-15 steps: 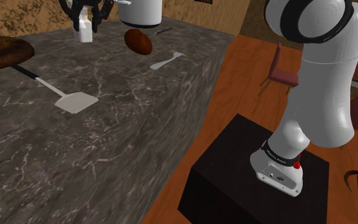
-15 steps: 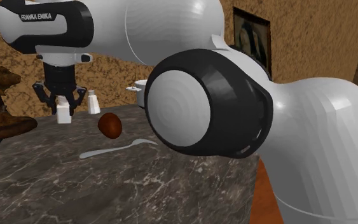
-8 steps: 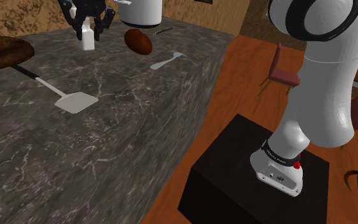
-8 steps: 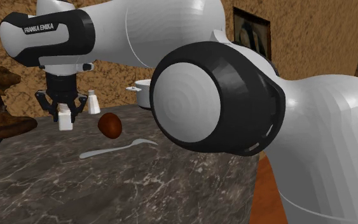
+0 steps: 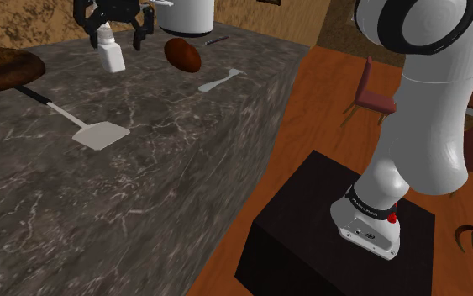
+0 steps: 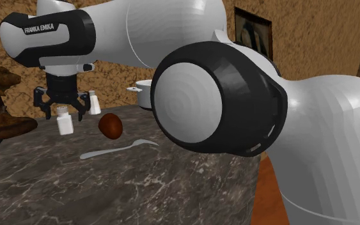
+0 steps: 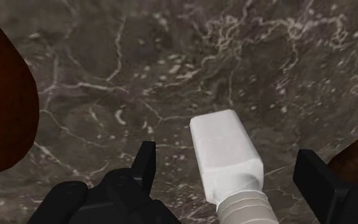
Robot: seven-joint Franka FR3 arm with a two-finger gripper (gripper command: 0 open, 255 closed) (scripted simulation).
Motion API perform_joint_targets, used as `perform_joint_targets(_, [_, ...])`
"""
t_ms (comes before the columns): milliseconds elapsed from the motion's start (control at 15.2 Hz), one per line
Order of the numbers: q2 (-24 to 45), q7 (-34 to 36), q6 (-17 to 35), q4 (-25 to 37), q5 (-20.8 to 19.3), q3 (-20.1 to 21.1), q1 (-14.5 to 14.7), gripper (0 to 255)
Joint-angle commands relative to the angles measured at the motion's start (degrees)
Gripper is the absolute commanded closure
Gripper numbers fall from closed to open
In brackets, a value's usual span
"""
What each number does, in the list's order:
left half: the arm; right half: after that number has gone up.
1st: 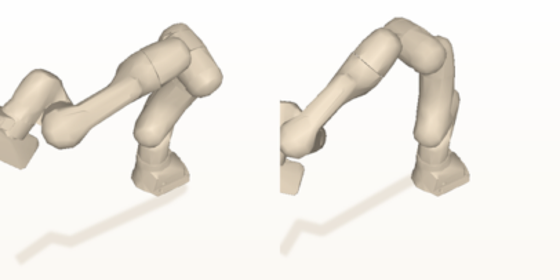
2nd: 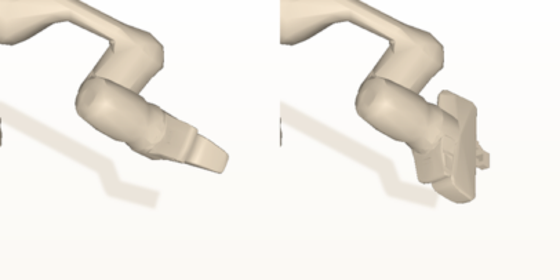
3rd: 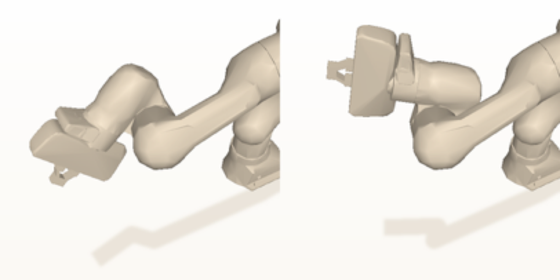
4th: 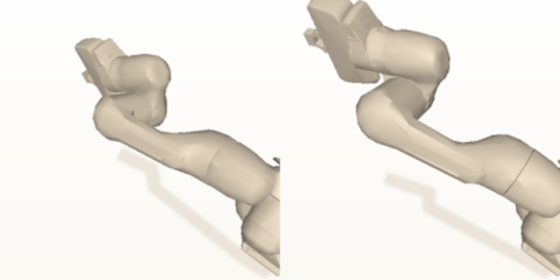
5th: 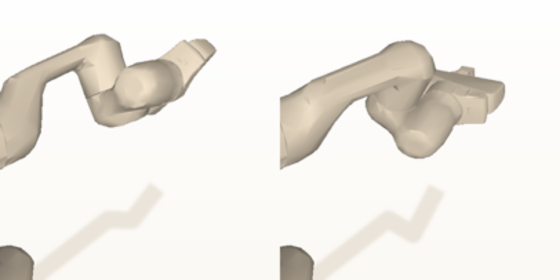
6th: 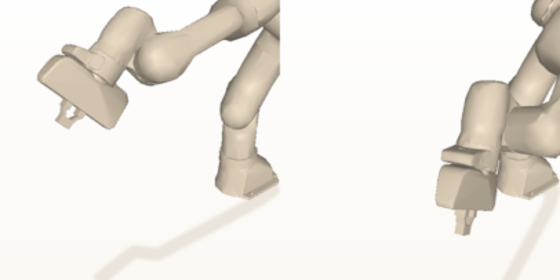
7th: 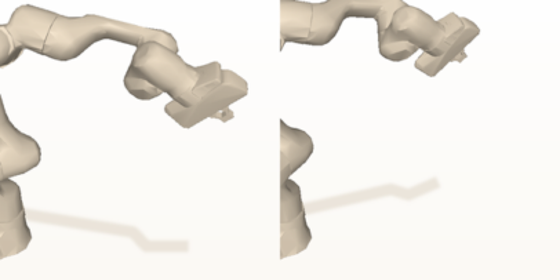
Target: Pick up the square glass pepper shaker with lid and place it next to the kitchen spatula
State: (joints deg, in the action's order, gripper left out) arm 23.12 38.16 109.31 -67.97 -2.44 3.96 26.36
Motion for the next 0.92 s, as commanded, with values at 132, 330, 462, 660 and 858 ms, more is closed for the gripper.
perform_joint_targets(132, [-0.40, -0.03, -1.66, 1.27, 0.03, 0.02, 0.02, 0])
perform_joint_targets(330, [-0.96, -0.09, -6.66, 5.70, 0.06, 0.06, 0.11, 0])
perform_joint_targets(462, [-0.97, -0.09, -6.65, 5.69, 0.06, 0.06, 0.11, 0])
perform_joint_targets(660, [-0.96, -0.09, -6.66, 5.70, 0.06, 0.06, 0.11, 0])
perform_joint_targets(858, [-0.96, -0.09, -6.66, 5.70, 0.06, 0.06, 0.11, 0])
